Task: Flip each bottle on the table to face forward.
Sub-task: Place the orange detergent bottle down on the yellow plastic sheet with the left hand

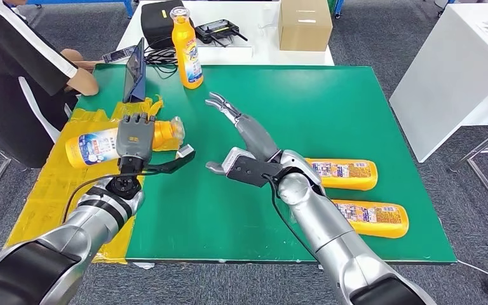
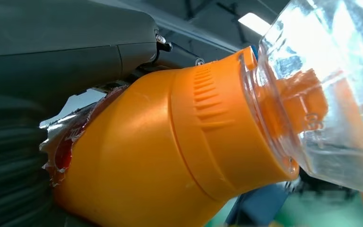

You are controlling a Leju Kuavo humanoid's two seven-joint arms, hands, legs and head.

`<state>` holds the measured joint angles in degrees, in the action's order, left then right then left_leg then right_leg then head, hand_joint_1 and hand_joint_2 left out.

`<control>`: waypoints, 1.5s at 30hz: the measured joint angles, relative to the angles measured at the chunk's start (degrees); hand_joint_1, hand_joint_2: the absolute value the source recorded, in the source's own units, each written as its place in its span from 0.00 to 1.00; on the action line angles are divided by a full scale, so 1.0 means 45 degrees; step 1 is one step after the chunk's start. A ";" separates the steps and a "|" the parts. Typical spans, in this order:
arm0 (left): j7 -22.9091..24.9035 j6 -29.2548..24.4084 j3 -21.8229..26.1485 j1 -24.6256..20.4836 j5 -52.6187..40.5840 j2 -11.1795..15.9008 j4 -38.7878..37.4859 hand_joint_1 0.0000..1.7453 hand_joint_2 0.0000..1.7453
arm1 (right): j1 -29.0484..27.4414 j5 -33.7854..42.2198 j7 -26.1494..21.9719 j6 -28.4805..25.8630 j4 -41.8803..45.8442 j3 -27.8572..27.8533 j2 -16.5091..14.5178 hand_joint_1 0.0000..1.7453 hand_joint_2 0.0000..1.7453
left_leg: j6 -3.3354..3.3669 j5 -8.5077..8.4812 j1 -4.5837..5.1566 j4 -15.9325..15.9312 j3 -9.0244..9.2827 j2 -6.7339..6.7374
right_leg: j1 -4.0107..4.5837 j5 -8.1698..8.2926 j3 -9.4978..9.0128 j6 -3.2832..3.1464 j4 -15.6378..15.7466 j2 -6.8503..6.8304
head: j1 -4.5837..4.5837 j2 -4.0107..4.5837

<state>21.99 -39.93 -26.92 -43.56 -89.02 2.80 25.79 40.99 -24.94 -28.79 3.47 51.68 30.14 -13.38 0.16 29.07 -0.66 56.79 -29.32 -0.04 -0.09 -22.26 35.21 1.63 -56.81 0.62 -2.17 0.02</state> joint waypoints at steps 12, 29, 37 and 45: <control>0.0214 0.0194 -0.1401 0.0993 0.0857 0.0143 -0.2231 1.00 1.00 | 0.1088 -0.3601 0.3315 -0.2664 0.0606 0.1113 0.0991 0.00 1.00 | 0.0000 0.0000 -0.0007 -0.0001 0.0000 -0.0017 | 0.0001 -0.0001 -0.0002 -0.0001 -0.0001 -0.0012 | -0.0001 0.0000; -0.2457 0.0110 0.0920 0.1163 0.4047 -0.0018 -0.2432 0.00 1.00 | 0.2185 -0.5125 0.4539 -0.2221 -0.0208 0.1740 0.1539 0.00 1.00 | -0.0001 -0.0002 -0.0006 -0.0004 0.0090 -0.0033 | -0.0001 0.0000 -0.0090 0.0000 -0.0004 -0.0018 | 0.0001 0.0000; -0.3646 -0.0027 0.2393 0.1186 0.4966 -0.0142 -0.2424 0.00 1.00 | 0.2452 -0.5184 0.4510 -0.1912 -0.0919 0.1912 0.1854 0.00 1.00 | -0.0002 -0.0003 -0.0004 -0.0003 0.0109 -0.0034 | -0.0001 0.0000 -0.0109 0.0000 -0.0004 -0.0022 | -0.0003 0.0000; -0.6789 0.0161 0.4116 0.1355 0.6904 -0.0499 -0.2259 0.00 1.00 | 0.2252 -0.5485 0.4449 -0.1826 -0.1478 0.2194 0.2307 0.00 1.00 | -0.0001 -0.0002 0.0001 -0.0002 0.0107 -0.0037 | 0.0000 -0.0001 -0.0107 0.0000 -0.0002 -0.0027 | -0.0001 0.0000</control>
<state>-8.56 -39.20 -8.40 -37.46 -57.95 0.55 15.62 51.12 -49.63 -8.77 -4.75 45.03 40.01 -3.00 0.16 29.06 -0.66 56.78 -28.84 -0.21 -0.09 -22.26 34.73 1.62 -56.82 0.50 -2.18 0.02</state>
